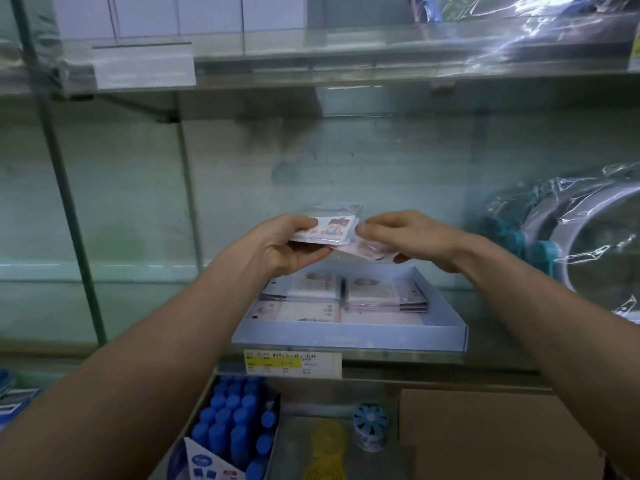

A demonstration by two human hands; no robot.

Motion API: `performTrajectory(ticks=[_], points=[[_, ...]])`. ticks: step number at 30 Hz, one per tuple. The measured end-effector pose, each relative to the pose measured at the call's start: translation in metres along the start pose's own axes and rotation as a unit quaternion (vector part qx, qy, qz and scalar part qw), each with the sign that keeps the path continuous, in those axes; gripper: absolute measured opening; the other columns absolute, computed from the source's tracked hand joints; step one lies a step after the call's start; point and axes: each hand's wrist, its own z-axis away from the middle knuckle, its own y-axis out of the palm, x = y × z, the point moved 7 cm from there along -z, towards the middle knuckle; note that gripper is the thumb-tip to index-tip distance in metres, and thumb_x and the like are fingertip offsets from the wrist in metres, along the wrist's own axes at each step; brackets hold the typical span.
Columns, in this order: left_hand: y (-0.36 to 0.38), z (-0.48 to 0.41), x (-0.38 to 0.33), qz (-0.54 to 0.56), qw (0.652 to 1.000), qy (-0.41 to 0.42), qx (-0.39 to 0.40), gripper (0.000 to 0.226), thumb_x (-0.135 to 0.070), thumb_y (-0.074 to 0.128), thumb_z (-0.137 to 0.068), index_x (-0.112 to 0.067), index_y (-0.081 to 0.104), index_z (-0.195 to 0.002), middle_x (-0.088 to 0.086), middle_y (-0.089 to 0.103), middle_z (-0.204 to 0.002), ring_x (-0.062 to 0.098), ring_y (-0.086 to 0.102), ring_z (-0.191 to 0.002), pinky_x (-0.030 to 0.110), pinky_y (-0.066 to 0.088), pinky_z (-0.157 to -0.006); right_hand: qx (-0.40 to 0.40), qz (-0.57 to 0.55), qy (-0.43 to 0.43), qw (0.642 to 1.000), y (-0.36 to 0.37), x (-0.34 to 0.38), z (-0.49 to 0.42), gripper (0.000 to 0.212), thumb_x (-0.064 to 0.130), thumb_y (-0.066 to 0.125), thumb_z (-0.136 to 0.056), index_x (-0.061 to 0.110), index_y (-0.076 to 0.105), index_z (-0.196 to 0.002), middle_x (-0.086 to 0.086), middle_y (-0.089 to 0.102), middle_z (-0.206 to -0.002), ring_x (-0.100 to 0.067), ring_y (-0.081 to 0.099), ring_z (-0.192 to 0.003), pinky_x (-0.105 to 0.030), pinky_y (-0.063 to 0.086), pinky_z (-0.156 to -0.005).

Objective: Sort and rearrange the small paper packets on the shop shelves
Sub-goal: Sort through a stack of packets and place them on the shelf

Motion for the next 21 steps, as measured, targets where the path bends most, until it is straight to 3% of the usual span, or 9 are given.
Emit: performTrajectory(ticks=[2,4,8,10,13,15,18,21], points=[[-0.007,0.000,0.001,-0.002,1.000,-0.006,-0.002,0.009,-0.003,0.049,-0.095,-0.001,0.056,-0.090,0.015,0.064,-0.086,0.024,0.062,-0.076,0.042,0.049,-0.080,0.011,-0.035,0.026,0.999,0.004,-0.005,-0.005,0.034,0.032,0.058,-0.093,0.011,0.060,-0.120,0.003,0.060,-0.099,-0.007,0.056,-0.075,-0.028,0.048,-0.076],[-0.014,0.000,0.003,-0.006,1.000,-0.013,-0.003,0.008,-0.003,0.048,-0.095,-0.002,0.056,-0.092,0.015,0.065,-0.089,0.025,0.062,-0.079,0.045,0.048,-0.077,0.009,-0.055,0.062,0.997,0.010,-0.012,-0.010,0.039,0.013,0.060,-0.090,-0.008,0.054,-0.123,-0.008,0.059,-0.086,-0.014,0.051,-0.068,-0.024,0.040,-0.060],[-0.023,0.005,0.007,0.011,1.000,-0.025,-0.002,0.008,-0.005,0.050,-0.096,-0.002,0.056,-0.098,0.016,0.066,-0.095,0.028,0.063,-0.083,0.049,0.048,-0.069,-0.033,-0.133,0.109,0.985,0.018,-0.021,-0.014,0.041,-0.004,0.056,-0.087,-0.016,0.048,-0.125,-0.009,0.048,-0.065,-0.016,0.044,-0.055,-0.020,0.046,-0.043],[-0.025,0.006,0.008,0.035,0.999,-0.024,-0.001,0.011,-0.002,0.050,-0.095,-0.001,0.056,-0.104,0.019,0.066,-0.107,0.030,0.063,-0.092,0.048,0.049,-0.072,-0.039,-0.179,0.103,0.978,0.021,-0.020,-0.017,0.038,-0.005,0.055,-0.088,-0.015,0.049,-0.125,-0.009,0.051,-0.066,-0.015,0.049,-0.055,-0.020,0.052,-0.045],[-0.019,0.006,0.013,0.044,0.999,-0.022,0.003,0.014,0.001,0.045,-0.096,0.003,0.055,-0.106,0.021,0.061,-0.118,0.031,0.059,-0.110,0.043,0.047,-0.083,0.007,-0.206,0.088,0.975,0.034,-0.011,-0.017,0.026,0.005,0.059,-0.090,-0.003,0.062,-0.115,-0.015,0.063,-0.084,-0.017,0.059,-0.066,-0.030,0.059,-0.063],[-0.012,0.007,0.017,0.023,0.999,-0.027,0.016,0.015,0.001,0.044,-0.096,0.002,0.054,-0.108,0.020,0.062,-0.112,0.030,0.059,-0.106,0.043,0.046,-0.083,0.038,-0.169,0.086,0.981,0.038,-0.008,-0.019,0.020,0.007,0.060,-0.090,0.002,0.064,-0.110,-0.012,0.069,-0.095,-0.018,0.064,-0.074,-0.031,0.059,-0.068],[-0.013,0.010,0.017,-0.024,0.999,-0.024,-0.003,0.007,-0.003,0.049,-0.095,-0.003,0.055,-0.098,0.016,0.064,-0.095,0.028,0.061,-0.089,0.046,0.047,-0.081,0.039,-0.061,0.074,0.995,0.025,-0.013,-0.018,0.026,-0.004,0.052,-0.090,0.001,0.065,-0.112,-0.011,0.067,-0.087,-0.017,0.061,-0.067,-0.022,0.052,-0.058],[-0.026,0.009,0.011,-0.018,0.999,-0.012,-0.041,0.007,-0.006,0.052,-0.095,-0.005,0.053,-0.087,0.014,0.063,-0.090,0.027,0.061,-0.088,0.047,0.046,-0.093,0.081,0.035,0.068,0.994,0.013,-0.024,-0.008,0.027,-0.004,0.049,-0.091,0.011,0.065,-0.107,-0.013,0.068,-0.104,-0.022,0.063,-0.087,-0.029,0.051,-0.077]])
